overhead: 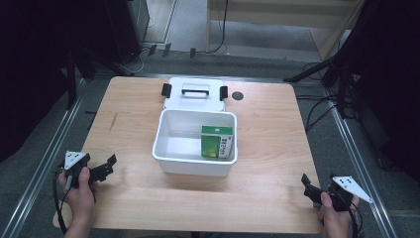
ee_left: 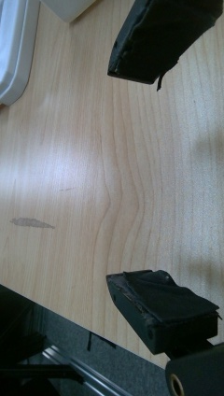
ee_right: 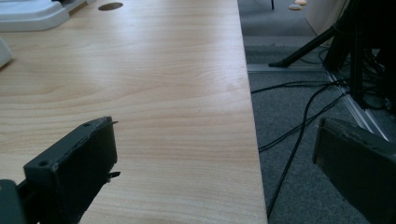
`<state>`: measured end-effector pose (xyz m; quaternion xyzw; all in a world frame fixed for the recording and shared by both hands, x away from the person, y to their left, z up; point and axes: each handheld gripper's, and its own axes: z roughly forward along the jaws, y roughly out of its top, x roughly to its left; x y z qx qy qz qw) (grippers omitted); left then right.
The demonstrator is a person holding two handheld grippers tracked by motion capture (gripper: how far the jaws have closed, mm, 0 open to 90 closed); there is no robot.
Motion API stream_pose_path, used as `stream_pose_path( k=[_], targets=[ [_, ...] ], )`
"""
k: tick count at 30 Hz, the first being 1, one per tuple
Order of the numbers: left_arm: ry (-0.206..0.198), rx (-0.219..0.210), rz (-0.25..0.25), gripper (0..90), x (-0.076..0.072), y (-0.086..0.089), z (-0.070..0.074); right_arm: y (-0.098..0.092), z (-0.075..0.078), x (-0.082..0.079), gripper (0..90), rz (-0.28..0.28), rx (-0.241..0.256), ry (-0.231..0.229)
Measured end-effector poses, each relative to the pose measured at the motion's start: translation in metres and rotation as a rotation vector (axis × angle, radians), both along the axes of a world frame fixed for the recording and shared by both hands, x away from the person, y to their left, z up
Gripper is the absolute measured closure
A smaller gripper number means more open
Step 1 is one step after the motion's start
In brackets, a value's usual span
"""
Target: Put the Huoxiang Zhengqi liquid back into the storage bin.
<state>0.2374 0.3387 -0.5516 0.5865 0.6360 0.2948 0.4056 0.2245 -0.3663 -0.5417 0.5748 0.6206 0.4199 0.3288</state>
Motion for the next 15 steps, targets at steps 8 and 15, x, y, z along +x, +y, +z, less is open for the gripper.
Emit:
stream_pose_path(
  k=[8,15],
  targets=[
    [0.005,0.01,-0.008,3.8,0.0025,-0.0016,0.0,0.0043,-0.003,0.0023,0.0,0.04,-0.014,0.016],
    [0.008,0.042,-0.031,3.8,0.0022,-0.0045,0.0005,0.0058,-0.0036,0.0029,0.0,0.049,-0.024,0.02]
  ],
)
